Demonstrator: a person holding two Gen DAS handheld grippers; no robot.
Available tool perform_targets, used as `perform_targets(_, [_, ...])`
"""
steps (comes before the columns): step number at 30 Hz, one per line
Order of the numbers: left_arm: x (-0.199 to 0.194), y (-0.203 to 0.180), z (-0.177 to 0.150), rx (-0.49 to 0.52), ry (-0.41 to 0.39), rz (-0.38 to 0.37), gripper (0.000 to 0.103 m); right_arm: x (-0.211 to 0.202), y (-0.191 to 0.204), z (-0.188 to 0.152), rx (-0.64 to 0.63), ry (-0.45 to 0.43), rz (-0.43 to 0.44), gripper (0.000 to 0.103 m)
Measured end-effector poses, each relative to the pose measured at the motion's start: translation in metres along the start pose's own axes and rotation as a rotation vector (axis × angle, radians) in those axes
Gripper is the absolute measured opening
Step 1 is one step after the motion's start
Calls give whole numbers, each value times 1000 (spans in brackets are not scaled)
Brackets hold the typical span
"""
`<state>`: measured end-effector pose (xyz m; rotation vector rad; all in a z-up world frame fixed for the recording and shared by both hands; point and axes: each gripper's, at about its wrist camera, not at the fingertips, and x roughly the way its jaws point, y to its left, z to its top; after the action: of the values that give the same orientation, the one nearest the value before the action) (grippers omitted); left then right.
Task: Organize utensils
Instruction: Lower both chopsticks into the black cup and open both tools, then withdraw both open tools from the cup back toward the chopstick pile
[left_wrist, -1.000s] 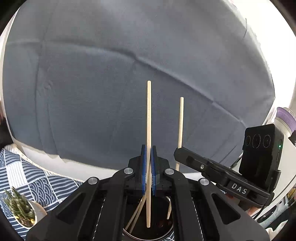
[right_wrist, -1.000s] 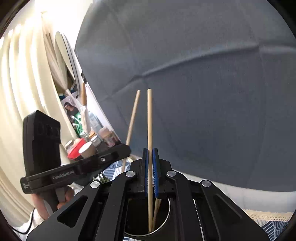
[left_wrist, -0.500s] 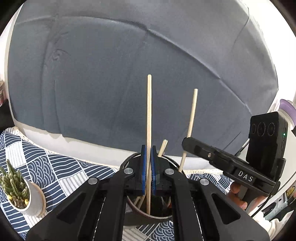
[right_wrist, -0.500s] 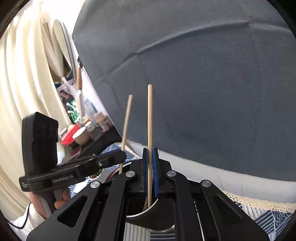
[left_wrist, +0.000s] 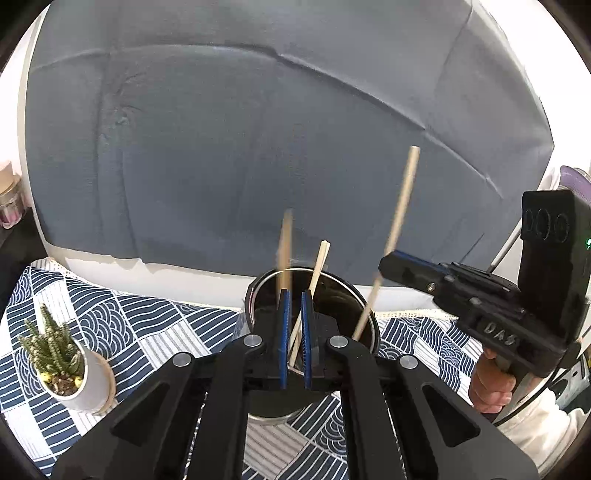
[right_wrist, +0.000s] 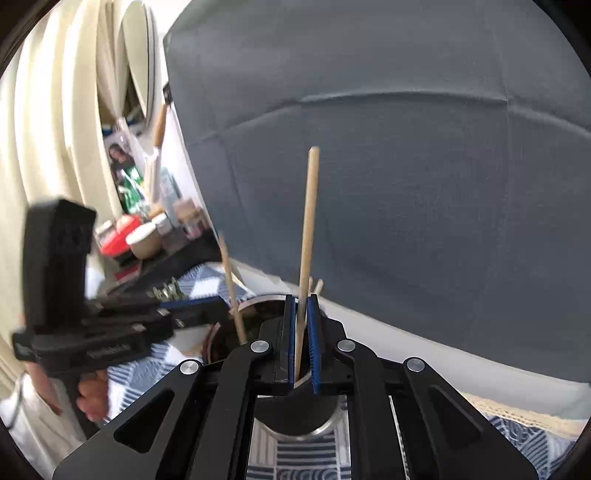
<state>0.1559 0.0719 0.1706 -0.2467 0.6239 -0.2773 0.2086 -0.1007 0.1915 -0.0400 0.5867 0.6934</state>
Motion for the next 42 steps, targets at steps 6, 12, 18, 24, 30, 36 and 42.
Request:
perform_targets(6, [-17, 5, -2, -9, -18, 20, 29, -8, 4, -8, -5, 17, -49, 36])
perform_targets(12, [-34, 8, -5, -18, -31, 49, 56, -27, 7, -8, 10, 8, -94, 62])
perform_targets(18, [-55, 10, -10, -5, -36, 104, 82, -50, 15, -6, 33, -13, -145, 85])
perform_targets(24, [-72, 10, -19, 11, -6, 139, 96, -63, 31, -6, 46, -7, -180, 88])
perform_targets(30, [-99, 17, -30, 5, 2, 150, 97, -77, 55, -12, 52, 2, -206, 89])
perform_targets(36, [-124, 31, -47, 0, 24, 179, 97, -93, 81, -28, 61, 6, -226, 90])
perform_targets(42, [-145, 47, -69, -11, 55, 213, 97, -95, 102, -51, 66, 33, -227, 90])
